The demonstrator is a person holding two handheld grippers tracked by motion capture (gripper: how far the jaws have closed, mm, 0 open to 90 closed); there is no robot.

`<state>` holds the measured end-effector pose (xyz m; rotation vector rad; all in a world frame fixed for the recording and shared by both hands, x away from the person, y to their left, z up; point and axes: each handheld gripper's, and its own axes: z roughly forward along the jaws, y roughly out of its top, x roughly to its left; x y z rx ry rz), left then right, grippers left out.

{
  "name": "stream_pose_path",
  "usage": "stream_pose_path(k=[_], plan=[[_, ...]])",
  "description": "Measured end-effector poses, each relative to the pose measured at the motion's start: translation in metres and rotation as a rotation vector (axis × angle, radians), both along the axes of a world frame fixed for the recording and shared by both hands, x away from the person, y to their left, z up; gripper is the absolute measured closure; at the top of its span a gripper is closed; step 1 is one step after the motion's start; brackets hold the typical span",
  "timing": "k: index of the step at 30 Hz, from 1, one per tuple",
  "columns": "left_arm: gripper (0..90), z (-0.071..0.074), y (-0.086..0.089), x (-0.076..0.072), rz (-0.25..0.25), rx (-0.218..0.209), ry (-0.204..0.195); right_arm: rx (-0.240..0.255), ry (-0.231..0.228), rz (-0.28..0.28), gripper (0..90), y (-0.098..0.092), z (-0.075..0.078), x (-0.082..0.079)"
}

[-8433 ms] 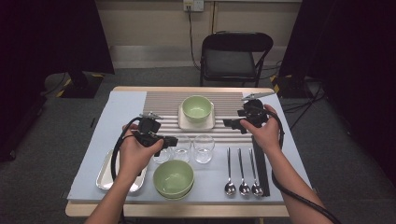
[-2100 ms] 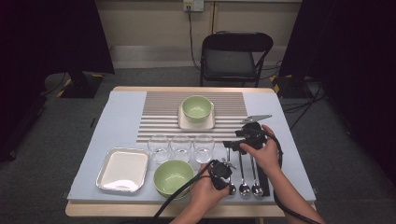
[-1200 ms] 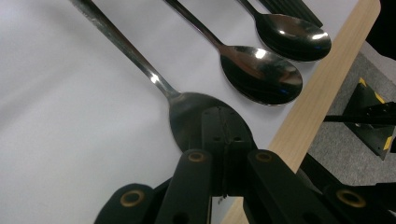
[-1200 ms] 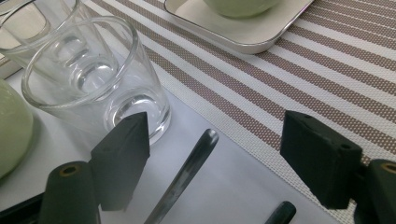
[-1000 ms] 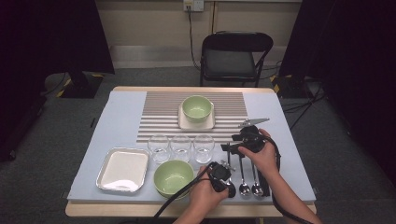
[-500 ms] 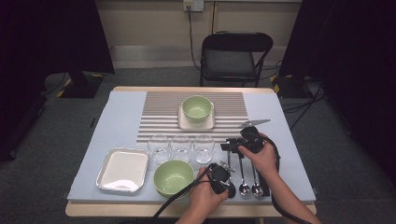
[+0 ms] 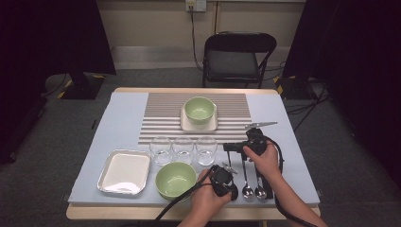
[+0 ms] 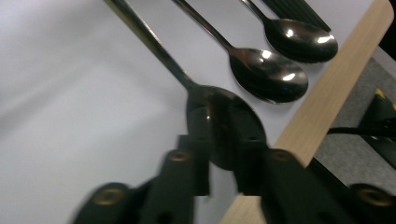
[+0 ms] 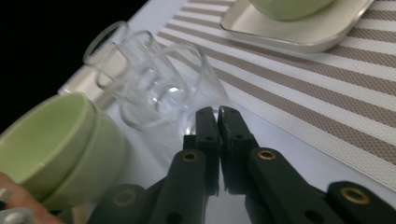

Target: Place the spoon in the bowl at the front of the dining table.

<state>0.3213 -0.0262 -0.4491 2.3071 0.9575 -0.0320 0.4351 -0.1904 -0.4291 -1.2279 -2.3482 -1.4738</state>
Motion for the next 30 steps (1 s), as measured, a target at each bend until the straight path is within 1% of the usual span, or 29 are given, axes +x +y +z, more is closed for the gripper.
stream_pose_path(k=[2, 3, 4, 6, 7, 8, 10, 11, 12, 13, 15, 17, 19, 22, 23, 24, 25, 27, 29, 30], plan=[[68.8, 0.004, 0.001, 0.0, 0.016, -0.02, -0.011, 0.047, 0.006, -0.003, 89.8, -0.001, 0.003, 0.001], [64.4, 0.006, 0.002, -0.001, 0.015, -0.033, -0.012, 0.069, 0.014, 0.005, 90.0, -0.001, 0.005, 0.002], [58.5, 0.009, 0.003, 0.0, 0.014, -0.037, -0.01, 0.074, 0.001, 0.0, 90.0, -0.002, 0.008, 0.002], [50.7, 0.013, 0.004, 0.0, 0.008, -0.049, -0.029, 0.074, -0.02, 0.002, 90.0, -0.002, 0.013, 0.003], [47.0, 0.015, 0.005, -0.001, 0.013, -0.044, -0.034, 0.077, -0.037, -0.003, 90.0, -0.002, 0.016, 0.003], [43.1, 0.017, 0.005, 0.0, 0.018, -0.055, -0.033, 0.083, -0.046, -0.001, 90.0, -0.003, 0.019, 0.004], [38.5, 0.02, 0.008, 0.001, 0.02, -0.068, -0.043, 0.105, -0.062, -0.003, 90.0, -0.003, 0.025, 0.005], [37.5, 0.022, 0.009, 0.001, 0.024, -0.074, -0.044, 0.109, -0.068, -0.005, 90.0, -0.003, 0.028, 0.005], [36.1, 0.024, 0.011, 0.002, 0.027, -0.095, -0.04, 0.11, -0.077, -0.008, 90.0, -0.003, 0.031, 0.005], [35.0, 0.025, 0.012, 0.002, 0.025, -0.093, -0.036, 0.112, -0.087, -0.008, 90.0, -0.003, 0.034, 0.006], [33.8, 0.028, 0.014, 0.003, 0.021, -0.108, -0.034, 0.108, -0.093, -0.009, 90.0, -0.002, 0.038, 0.007], [33.0, 0.031, 0.017, 0.004, 0.02, -0.109, -0.035, 0.108, -0.096, -0.009, 90.0, -0.002, 0.041, 0.008], [32.4, 0.033, 0.019, 0.006, 0.022, -0.122, -0.028, 0.115, -0.102, -0.013, 90.0, -0.002, 0.044, 0.009], [31.8, 0.036, 0.021, 0.007, 0.02, -0.118, -0.034, 0.119, -0.106, -0.014, 90.0, -0.001, 0.047, 0.01], [31.8, 0.037, 0.021, 0.007, 0.024, -0.126, -0.038, 0.116, -0.107, -0.013, 90.0, -0.001, 0.048, 0.011], [31.7, 0.039, 0.023, 0.008, 0.016, -0.121, -0.038, 0.117, -0.11, -0.014, 90.0, 0.0, 0.049, 0.011], [31.7, 0.039, 0.023, 0.008, 0.014, -0.132, -0.035, 0.116, -0.11, -0.013, 90.0, 0.0, 0.05, 0.011], [31.6, 0.04, 0.024, 0.008, 0.019, -0.13, -0.034, 0.116, -0.114, -0.015, 90.0, 0.001, 0.052, 0.012], [31.5, 0.043, 0.027, 0.01, 0.014, -0.139, -0.028, 0.12, -0.115, -0.015, 90.0, 0.001, 0.054, 0.012], [31.4, 0.044, 0.027, 0.01, 0.018, -0.143, -0.033, 0.123, -0.117, -0.014, 90.0, 0.001, 0.055, 0.013]])
